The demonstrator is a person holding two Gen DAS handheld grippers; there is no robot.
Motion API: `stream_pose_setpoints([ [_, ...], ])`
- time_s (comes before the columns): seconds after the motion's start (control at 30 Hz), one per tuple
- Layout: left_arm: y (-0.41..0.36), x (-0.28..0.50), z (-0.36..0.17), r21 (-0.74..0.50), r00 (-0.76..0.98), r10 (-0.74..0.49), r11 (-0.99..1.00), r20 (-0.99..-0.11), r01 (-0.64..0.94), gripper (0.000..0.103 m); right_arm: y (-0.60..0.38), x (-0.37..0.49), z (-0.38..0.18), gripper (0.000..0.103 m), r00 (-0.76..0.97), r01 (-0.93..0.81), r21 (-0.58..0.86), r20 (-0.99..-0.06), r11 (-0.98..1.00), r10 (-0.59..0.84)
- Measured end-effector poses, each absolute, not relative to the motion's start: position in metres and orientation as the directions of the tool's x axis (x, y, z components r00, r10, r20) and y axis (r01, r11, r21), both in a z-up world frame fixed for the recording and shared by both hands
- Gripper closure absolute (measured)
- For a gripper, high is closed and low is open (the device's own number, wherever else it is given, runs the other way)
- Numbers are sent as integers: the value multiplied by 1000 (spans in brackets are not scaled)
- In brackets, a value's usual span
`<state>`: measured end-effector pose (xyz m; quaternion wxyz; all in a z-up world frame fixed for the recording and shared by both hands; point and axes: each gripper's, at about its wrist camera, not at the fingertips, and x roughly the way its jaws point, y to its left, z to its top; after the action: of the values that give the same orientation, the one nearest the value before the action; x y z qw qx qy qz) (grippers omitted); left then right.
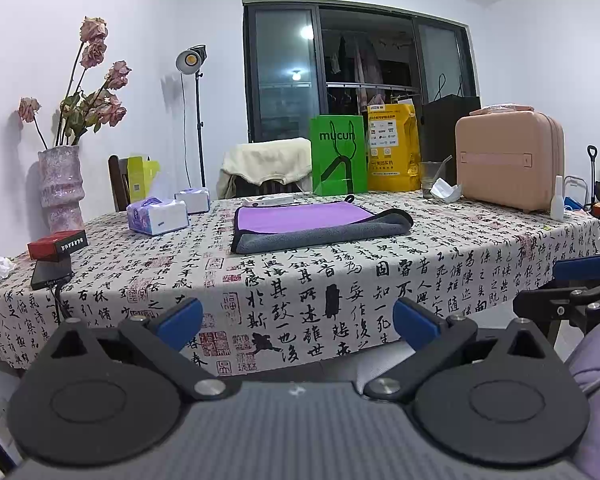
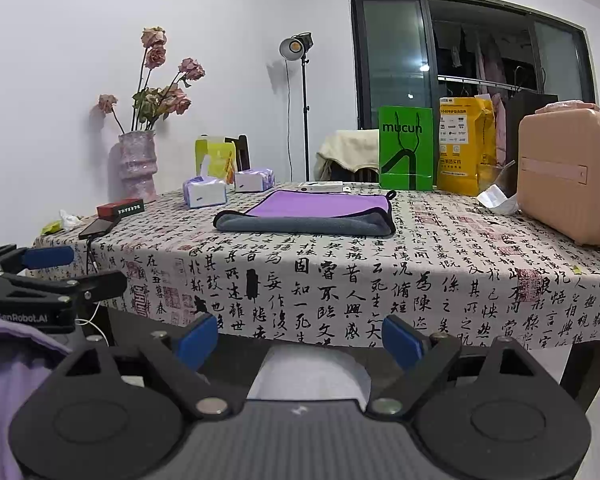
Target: Fold towel
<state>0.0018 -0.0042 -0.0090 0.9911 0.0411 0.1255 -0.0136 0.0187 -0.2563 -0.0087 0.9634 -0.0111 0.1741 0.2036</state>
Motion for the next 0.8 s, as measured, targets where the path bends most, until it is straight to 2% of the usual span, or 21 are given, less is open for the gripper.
stream_pose_setpoints([
  [0.8, -3, 2, -11, 78, 966, -23, 996, -259, 45, 0, -254, 20, -11, 14, 854, -392, 53, -352, 919, 384],
])
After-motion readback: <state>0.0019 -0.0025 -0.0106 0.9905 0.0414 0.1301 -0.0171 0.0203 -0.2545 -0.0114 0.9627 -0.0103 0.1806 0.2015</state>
